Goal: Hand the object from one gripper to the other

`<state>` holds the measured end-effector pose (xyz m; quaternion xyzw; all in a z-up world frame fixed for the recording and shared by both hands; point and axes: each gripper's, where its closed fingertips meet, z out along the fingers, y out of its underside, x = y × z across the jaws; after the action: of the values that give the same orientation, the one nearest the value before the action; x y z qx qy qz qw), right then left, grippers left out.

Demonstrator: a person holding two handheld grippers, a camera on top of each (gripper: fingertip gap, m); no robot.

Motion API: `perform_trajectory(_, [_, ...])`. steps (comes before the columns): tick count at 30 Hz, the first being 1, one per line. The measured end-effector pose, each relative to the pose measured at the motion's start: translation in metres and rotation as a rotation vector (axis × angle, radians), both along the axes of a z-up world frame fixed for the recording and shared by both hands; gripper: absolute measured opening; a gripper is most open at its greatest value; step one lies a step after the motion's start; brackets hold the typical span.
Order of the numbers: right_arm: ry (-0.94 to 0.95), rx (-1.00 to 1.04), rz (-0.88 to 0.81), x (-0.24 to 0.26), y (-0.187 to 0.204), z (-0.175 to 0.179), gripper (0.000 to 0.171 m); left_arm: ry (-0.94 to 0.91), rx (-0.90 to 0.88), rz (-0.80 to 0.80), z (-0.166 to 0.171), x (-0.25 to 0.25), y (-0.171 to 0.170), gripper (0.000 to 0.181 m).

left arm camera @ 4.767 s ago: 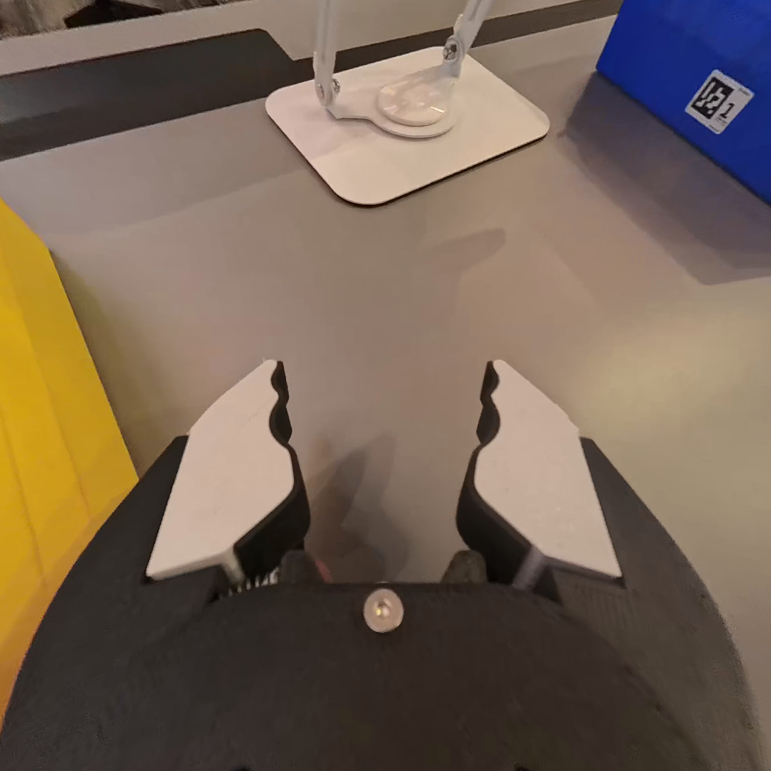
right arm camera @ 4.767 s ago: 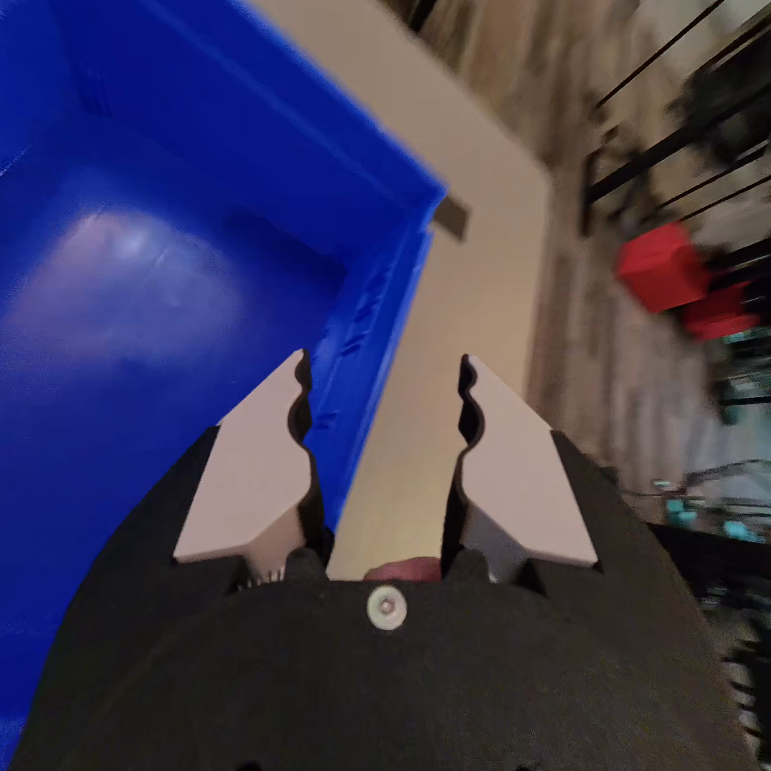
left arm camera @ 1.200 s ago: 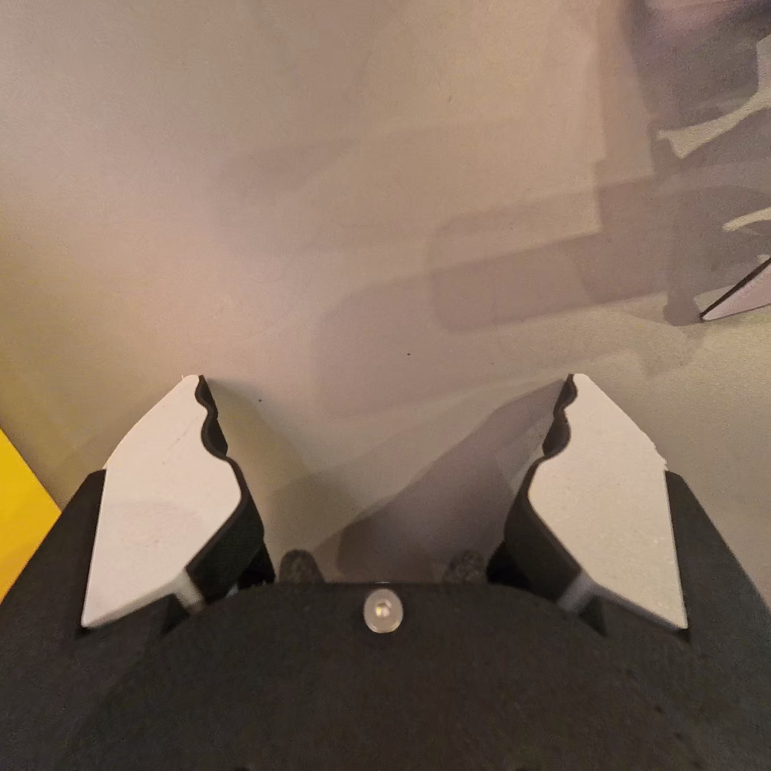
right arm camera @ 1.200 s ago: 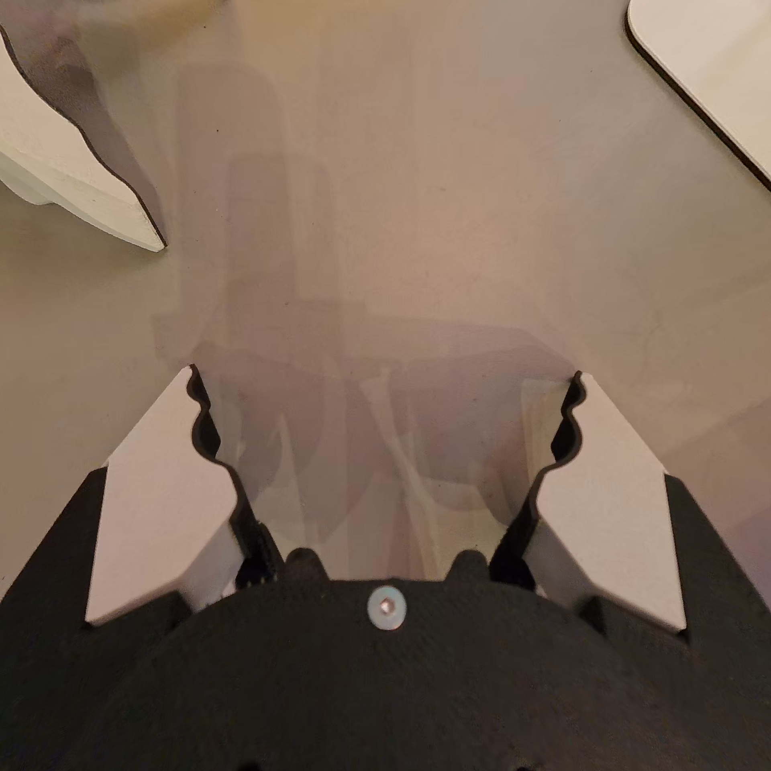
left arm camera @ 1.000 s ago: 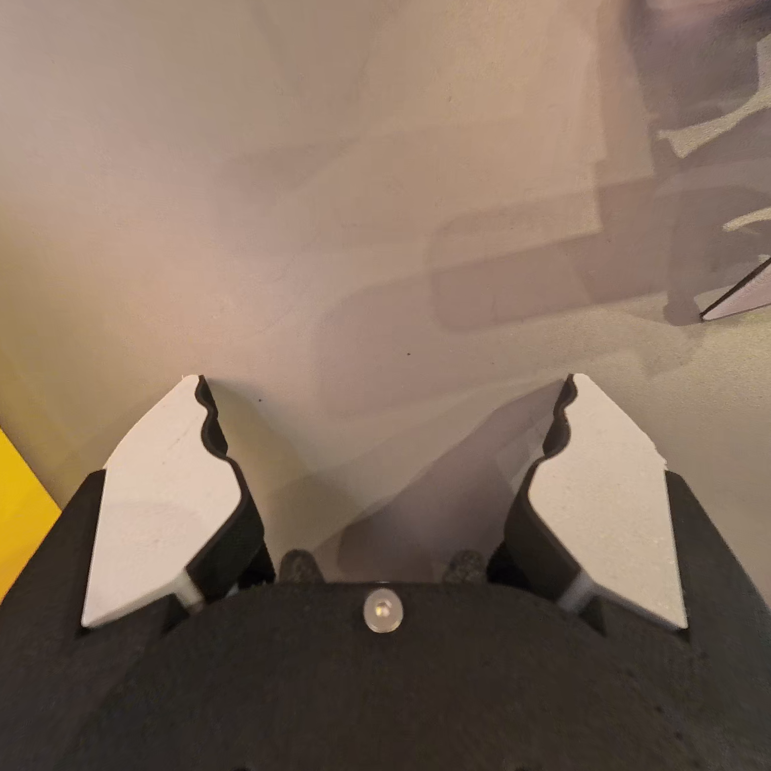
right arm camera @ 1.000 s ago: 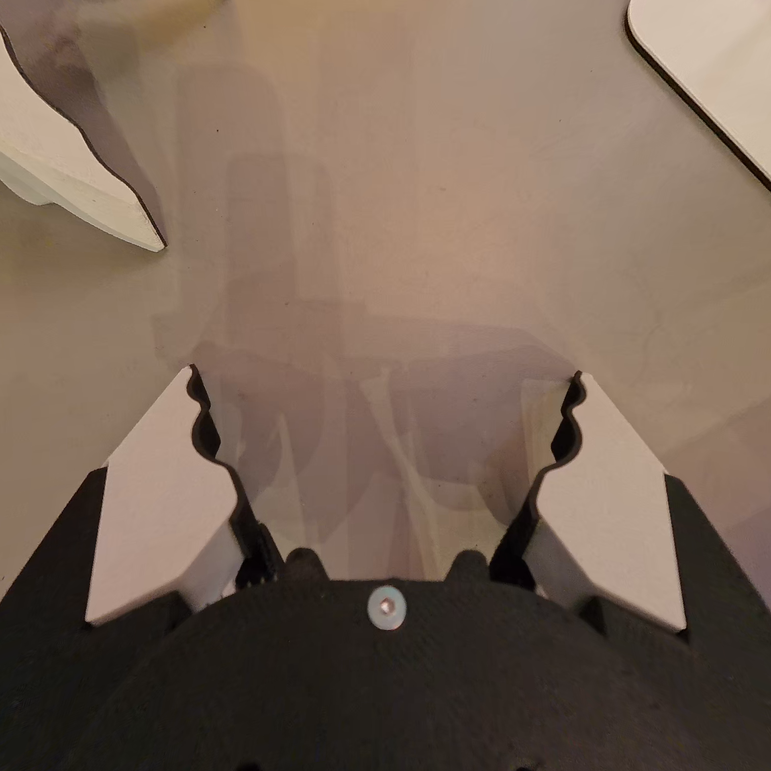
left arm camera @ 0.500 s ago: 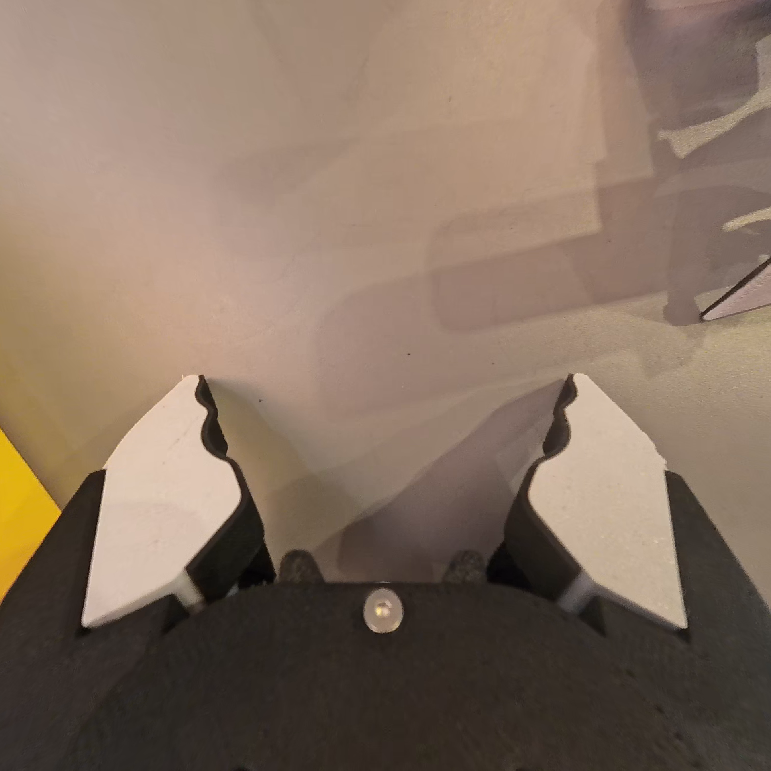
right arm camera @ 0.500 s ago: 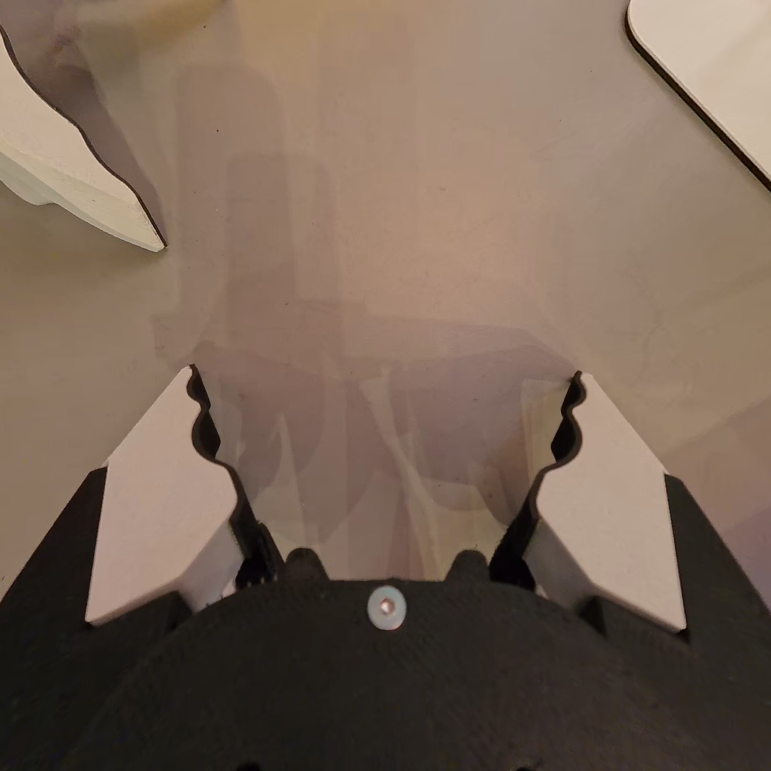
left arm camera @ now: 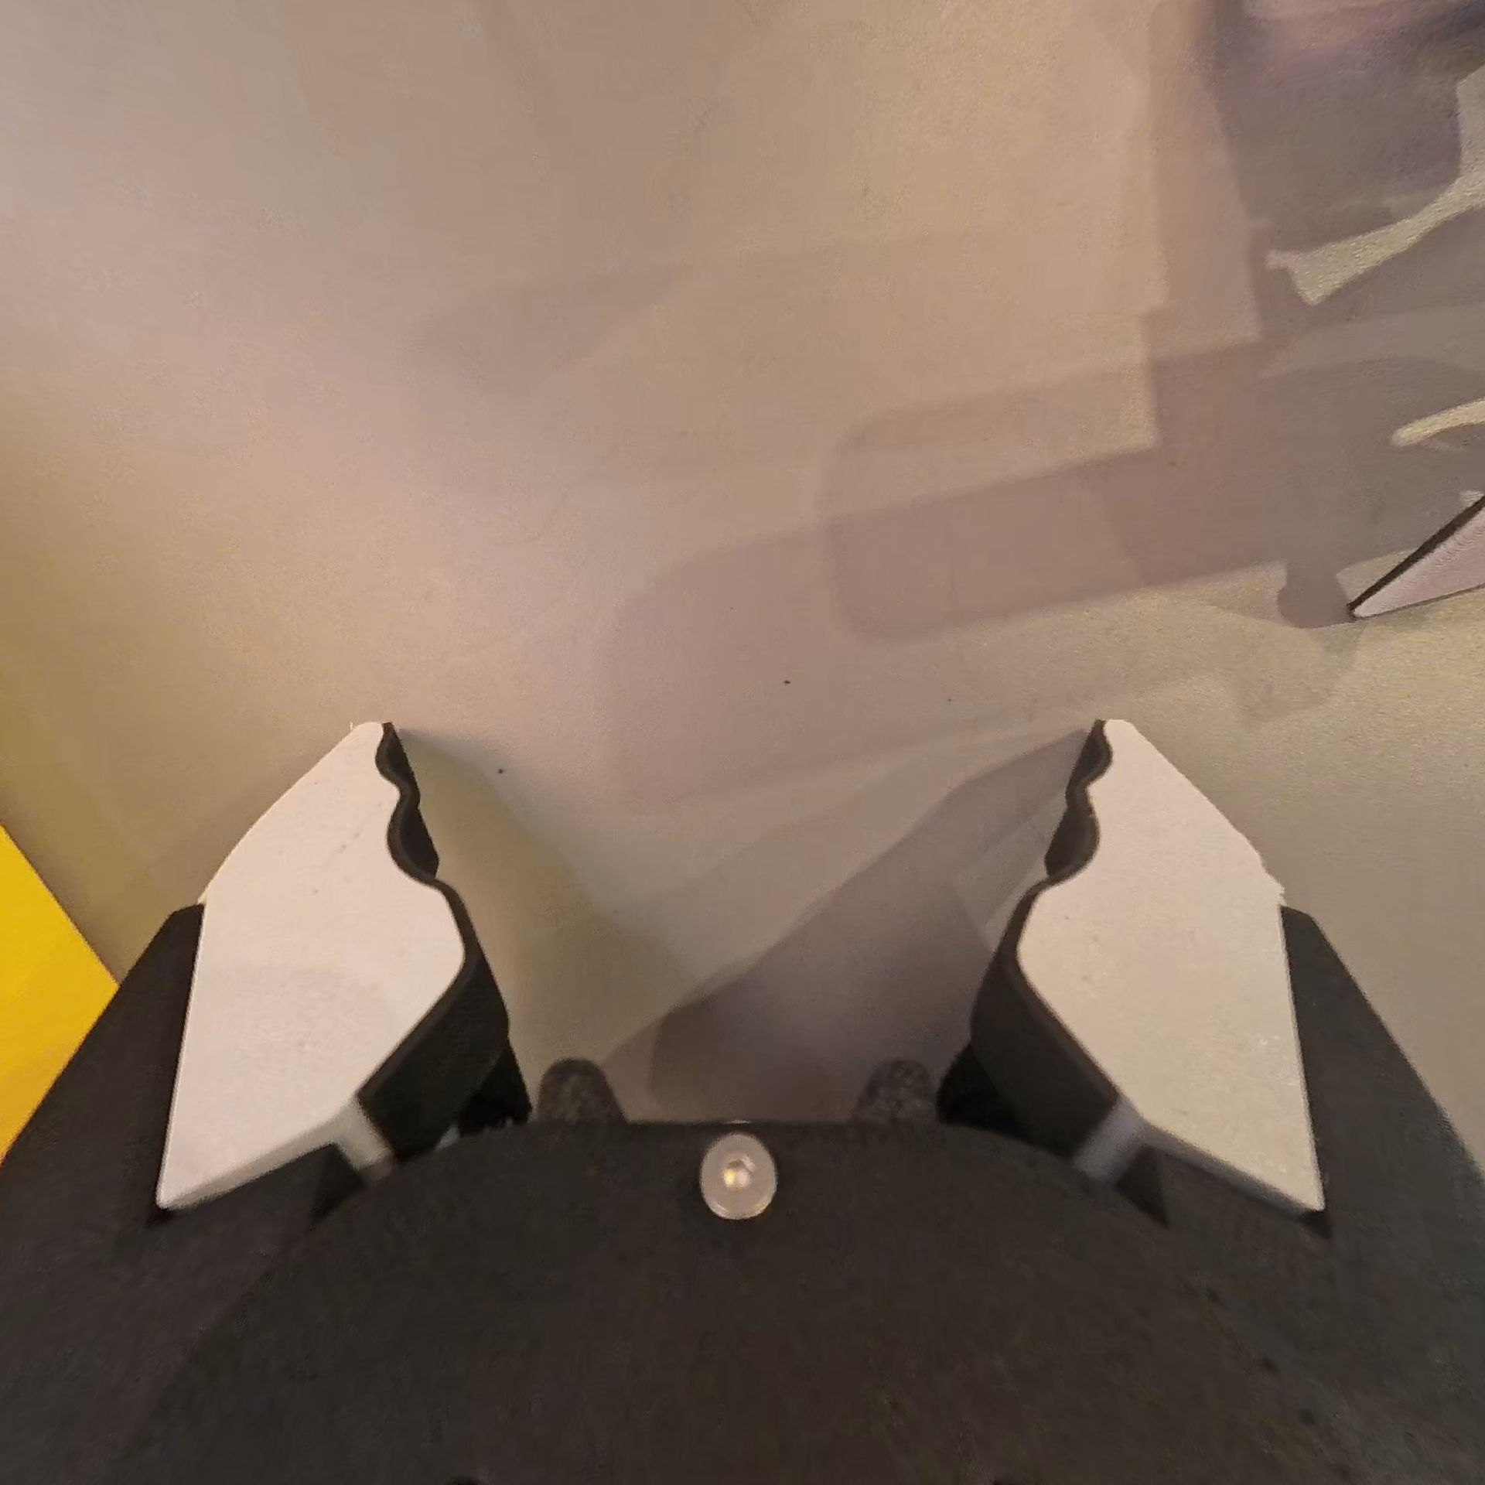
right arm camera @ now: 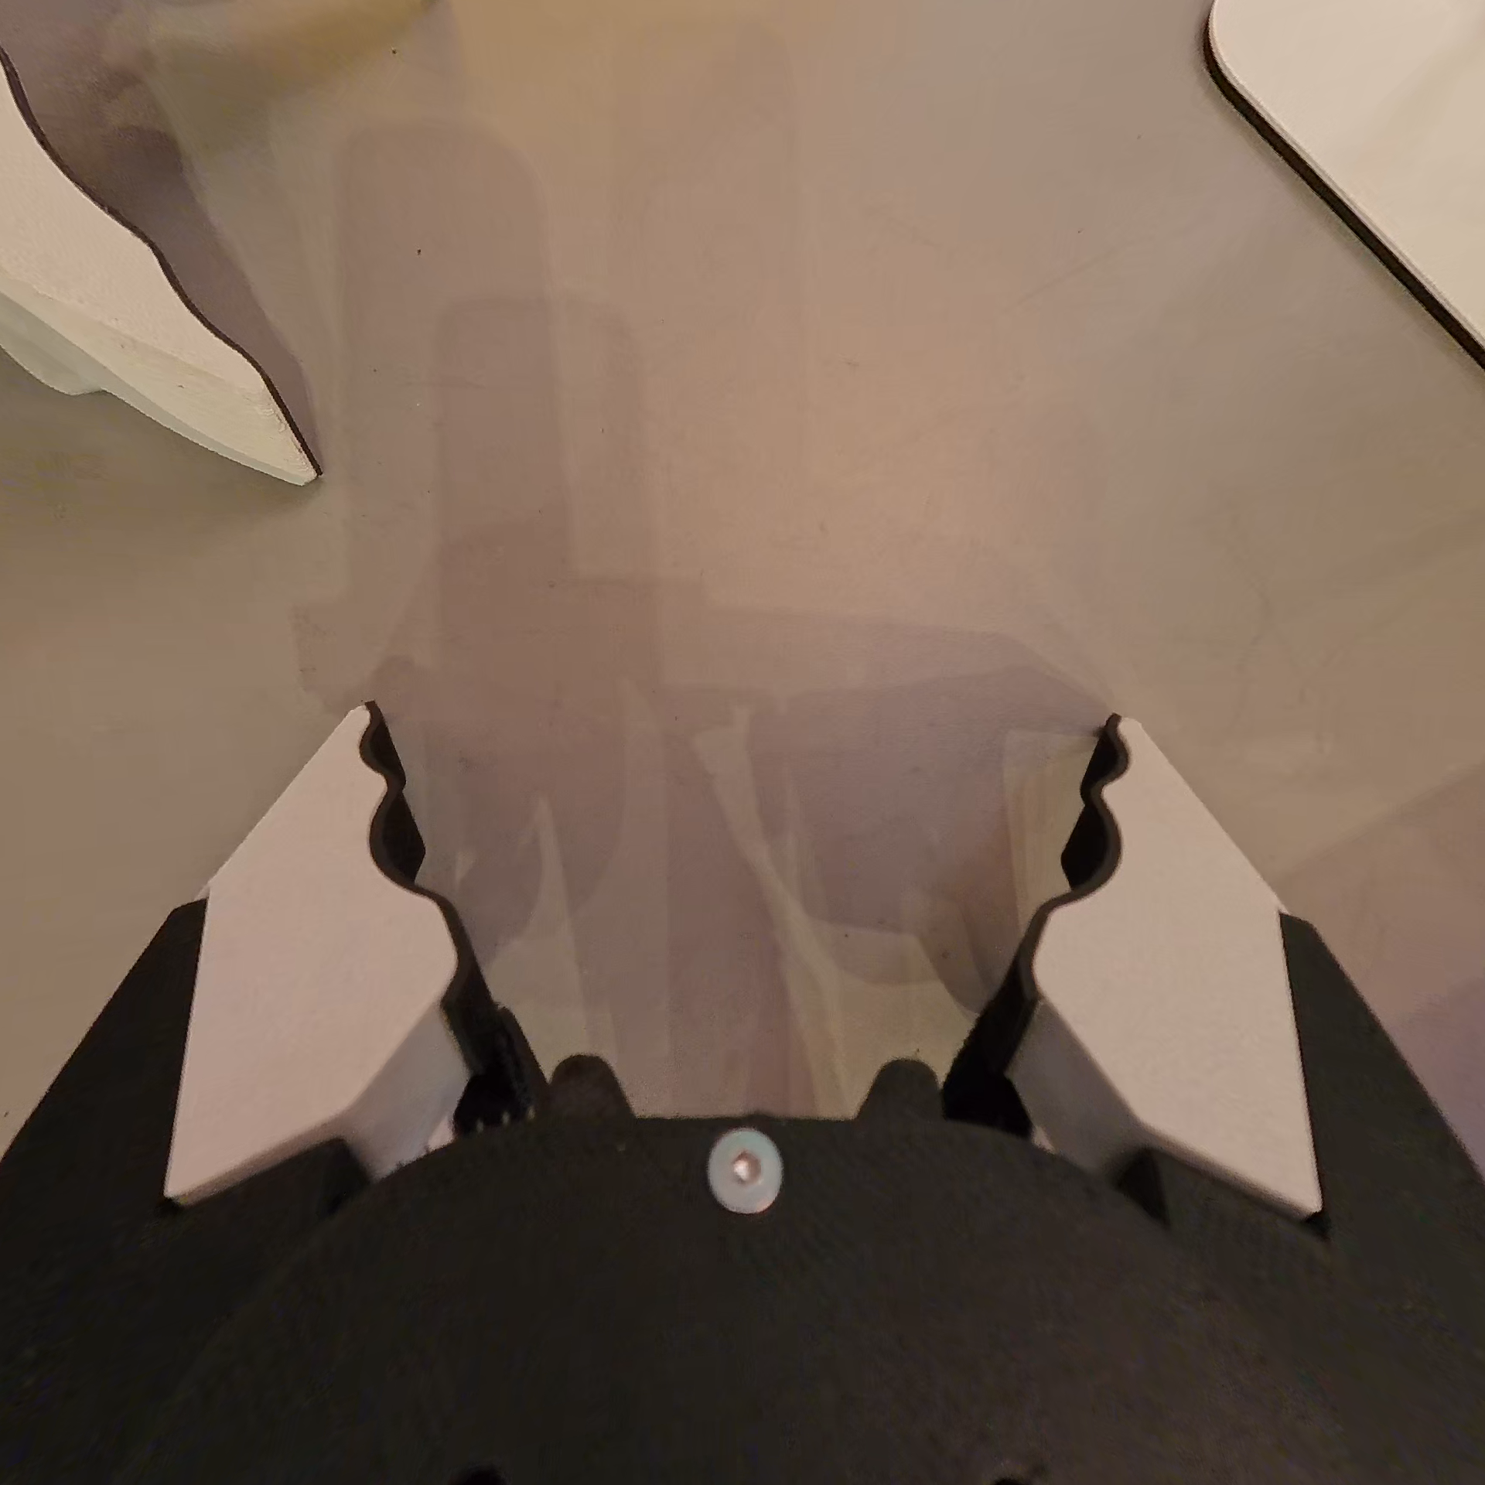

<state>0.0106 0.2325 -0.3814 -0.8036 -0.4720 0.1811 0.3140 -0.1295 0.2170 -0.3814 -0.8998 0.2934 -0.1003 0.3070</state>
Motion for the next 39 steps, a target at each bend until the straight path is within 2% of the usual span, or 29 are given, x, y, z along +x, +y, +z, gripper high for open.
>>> perform_trajectory(16, [0.0, 0.0, -0.018, 0.0, 0.001, 0.0, 0.159, 0.0, 0.0, 0.0, 0.0, 0.0, 0.0, 0.146])
perform_trajectory(27, [-0.001, 0.0, -0.323, -0.015, 0.021, 0.0, 0.159, 0.0, 0.0, 0.003, 0.0, 0.001, 0.001, 0.146])
perform_trajectory(39, [0.0, 0.003, -0.489, -0.022, 0.031, 0.0, 0.159, -0.001, 0.002, 0.018, 0.0, 0.002, 0.0, 0.146])
